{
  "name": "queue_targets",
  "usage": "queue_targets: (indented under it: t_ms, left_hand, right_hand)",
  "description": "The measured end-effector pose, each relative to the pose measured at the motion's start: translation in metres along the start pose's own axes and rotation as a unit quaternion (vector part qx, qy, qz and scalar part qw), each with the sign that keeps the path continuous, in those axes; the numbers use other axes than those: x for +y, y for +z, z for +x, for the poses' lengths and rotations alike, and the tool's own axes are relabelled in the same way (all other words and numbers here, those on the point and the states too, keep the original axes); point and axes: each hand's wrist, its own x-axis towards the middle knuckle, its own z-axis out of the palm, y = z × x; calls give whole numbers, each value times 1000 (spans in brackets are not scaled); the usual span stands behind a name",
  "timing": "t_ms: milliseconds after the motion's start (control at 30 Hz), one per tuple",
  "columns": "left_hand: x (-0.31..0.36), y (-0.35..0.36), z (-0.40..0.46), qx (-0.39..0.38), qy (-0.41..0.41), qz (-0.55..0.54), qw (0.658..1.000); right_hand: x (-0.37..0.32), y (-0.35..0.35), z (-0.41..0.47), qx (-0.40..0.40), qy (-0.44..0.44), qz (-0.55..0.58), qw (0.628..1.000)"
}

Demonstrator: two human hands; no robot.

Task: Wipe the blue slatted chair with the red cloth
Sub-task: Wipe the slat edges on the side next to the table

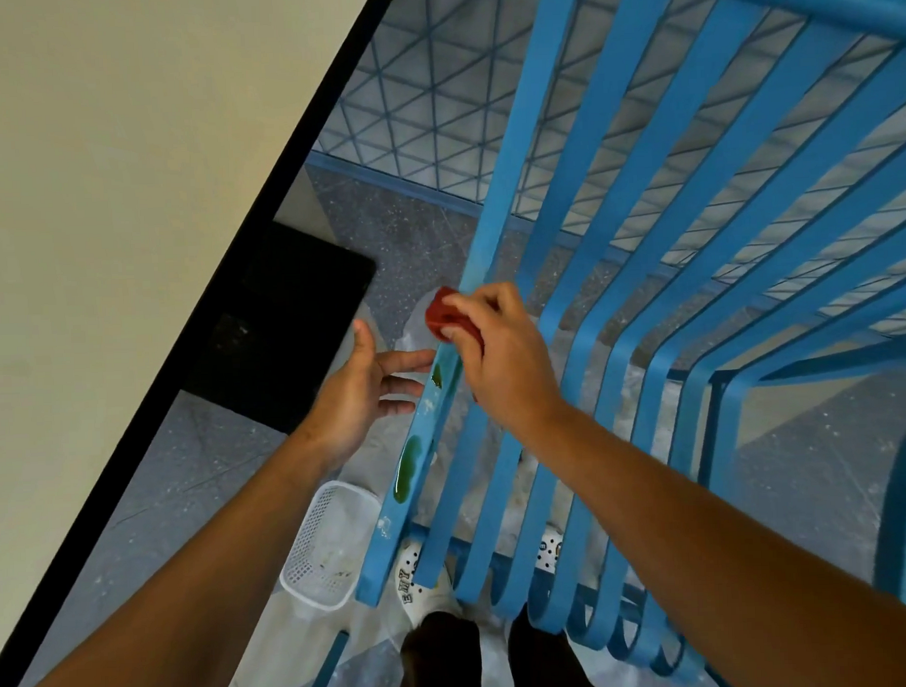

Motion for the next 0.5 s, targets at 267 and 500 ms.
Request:
queue_targets:
  t_ms: [267, 500]
  left_hand:
    - [-20, -3, -5, -30, -10, -92, 995]
    - [-30, -6, -13, -18, -13, -87, 996]
  right_hand:
    - [-27, 20, -72, -41, 48, 47, 997]
    - [-11, -3, -21, -48, 24, -11, 999]
